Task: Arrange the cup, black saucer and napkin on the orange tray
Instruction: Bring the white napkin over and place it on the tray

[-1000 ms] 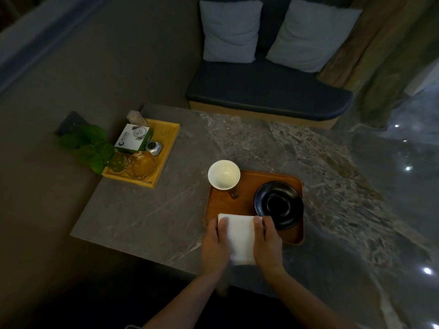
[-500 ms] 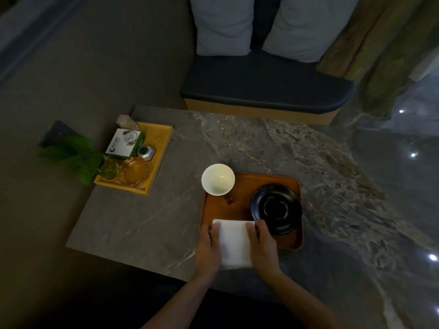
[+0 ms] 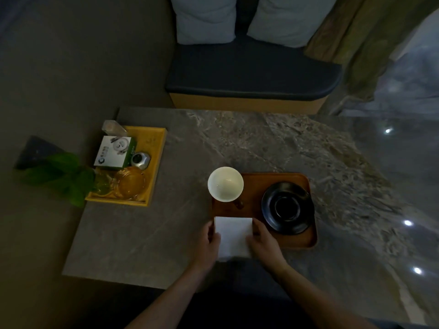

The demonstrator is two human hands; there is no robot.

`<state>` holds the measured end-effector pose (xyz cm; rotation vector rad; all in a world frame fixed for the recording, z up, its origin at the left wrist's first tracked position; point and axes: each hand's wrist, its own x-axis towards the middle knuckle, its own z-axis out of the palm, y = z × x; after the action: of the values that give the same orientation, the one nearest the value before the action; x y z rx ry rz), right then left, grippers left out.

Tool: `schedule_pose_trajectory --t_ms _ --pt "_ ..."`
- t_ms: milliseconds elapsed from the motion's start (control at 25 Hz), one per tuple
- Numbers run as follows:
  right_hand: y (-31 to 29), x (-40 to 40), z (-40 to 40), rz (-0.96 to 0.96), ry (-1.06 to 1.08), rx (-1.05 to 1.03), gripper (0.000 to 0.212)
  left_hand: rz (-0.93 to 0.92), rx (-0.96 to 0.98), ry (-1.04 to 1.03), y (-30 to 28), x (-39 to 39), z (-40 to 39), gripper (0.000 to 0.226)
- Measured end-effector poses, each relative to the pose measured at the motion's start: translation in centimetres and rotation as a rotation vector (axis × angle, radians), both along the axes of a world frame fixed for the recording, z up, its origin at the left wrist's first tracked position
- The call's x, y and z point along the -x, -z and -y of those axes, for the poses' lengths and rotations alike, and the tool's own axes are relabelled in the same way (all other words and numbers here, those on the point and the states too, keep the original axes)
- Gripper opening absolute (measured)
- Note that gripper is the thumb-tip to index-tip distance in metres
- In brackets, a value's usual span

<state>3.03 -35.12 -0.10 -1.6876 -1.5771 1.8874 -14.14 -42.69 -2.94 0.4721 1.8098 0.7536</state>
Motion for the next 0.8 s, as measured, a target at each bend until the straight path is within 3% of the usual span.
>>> schedule_pose_trajectory --t_ms 200,400,800 --pt "0.4 1.2 -0.1 0.062 0.006 -0.034 0.062 0.039 0.011 0.044 1.6 1.3 -0.7 0.068" --pt "1.2 2.4 -1.1 0.259 -0.114 -0.168 0.072 -0.168 0.029 0.131 1.0 1.3 -1.9 0.060" --pt "2.1 2.7 -2.1 0.338 -0.143 -0.220 0.073 -0.400 0.007 0.306 -0.1 1.1 -3.9 0.055"
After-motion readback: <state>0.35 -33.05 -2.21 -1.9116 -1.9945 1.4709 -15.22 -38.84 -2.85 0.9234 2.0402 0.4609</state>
